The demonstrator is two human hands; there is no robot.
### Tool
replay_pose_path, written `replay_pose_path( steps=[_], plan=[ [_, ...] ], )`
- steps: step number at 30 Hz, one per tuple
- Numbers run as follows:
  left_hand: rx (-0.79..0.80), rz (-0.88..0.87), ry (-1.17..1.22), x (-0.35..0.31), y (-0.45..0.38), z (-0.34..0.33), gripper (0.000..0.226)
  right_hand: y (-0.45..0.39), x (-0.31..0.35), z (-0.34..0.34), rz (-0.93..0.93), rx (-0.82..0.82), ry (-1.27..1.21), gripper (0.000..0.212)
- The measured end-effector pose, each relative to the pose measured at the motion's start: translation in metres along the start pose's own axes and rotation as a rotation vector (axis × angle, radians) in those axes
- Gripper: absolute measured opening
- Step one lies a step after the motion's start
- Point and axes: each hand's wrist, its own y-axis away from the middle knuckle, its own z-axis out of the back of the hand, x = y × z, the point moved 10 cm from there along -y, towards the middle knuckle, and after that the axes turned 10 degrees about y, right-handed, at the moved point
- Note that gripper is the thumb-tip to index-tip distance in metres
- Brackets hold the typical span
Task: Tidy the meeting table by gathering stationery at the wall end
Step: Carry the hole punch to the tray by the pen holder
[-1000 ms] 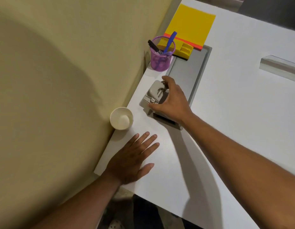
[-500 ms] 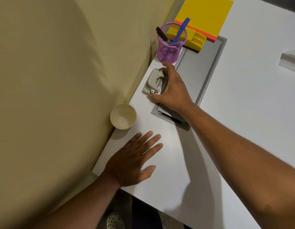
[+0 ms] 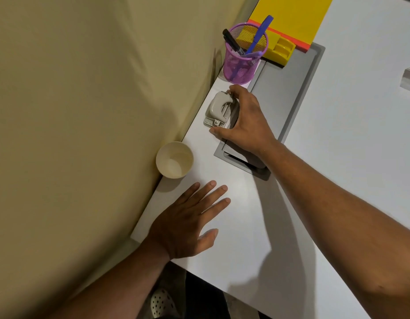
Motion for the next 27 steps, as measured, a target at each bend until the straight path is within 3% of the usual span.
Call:
replay_pose_path(
  steps=[22, 24, 27],
  plan=[
    [-0.007, -0.005, 0.008, 0.0, 0.0, 0.001, 0.073, 0.007, -0.01, 0.004, -0.025, 0.013, -0.011, 0.109],
    [-0.01, -0.009, 0.02, -0.001, 0.001, 0.002, 0.072, 0.016, -0.003, 0.017, -0.039, -0.075, -0.023, 0.105],
    [-0.019, -0.013, 0.025, -0.002, 0.001, 0.004, 0.072, 0.054, 0.016, 0.057, -0.052, -0.408, -0.114, 0.068]
  ],
)
